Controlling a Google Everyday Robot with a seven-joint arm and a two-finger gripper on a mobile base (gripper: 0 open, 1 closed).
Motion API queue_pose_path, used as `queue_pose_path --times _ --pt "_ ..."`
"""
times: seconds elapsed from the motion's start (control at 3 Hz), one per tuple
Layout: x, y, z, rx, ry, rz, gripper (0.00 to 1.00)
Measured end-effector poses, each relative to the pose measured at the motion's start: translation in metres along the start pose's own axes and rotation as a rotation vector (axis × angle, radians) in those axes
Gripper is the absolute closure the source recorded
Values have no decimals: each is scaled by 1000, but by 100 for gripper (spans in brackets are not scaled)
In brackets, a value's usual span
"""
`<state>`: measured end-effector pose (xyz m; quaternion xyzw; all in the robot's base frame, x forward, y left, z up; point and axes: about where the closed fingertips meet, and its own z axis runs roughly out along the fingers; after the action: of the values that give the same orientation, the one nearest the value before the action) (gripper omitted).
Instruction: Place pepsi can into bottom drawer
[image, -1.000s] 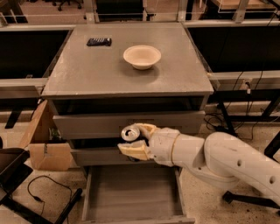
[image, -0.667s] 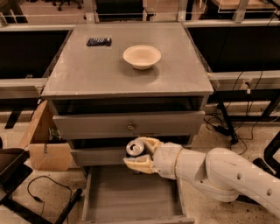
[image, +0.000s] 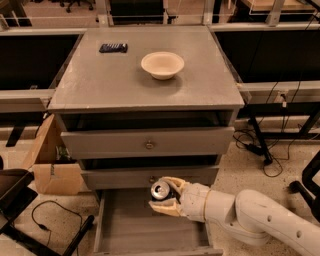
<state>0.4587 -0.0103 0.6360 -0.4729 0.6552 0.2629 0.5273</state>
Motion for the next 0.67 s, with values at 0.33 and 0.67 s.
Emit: queue_pose_path --times 0.33,0.67 --pt "48 5 9 -9 -15 24 100" --pt "48 5 9 -9 -15 24 100"
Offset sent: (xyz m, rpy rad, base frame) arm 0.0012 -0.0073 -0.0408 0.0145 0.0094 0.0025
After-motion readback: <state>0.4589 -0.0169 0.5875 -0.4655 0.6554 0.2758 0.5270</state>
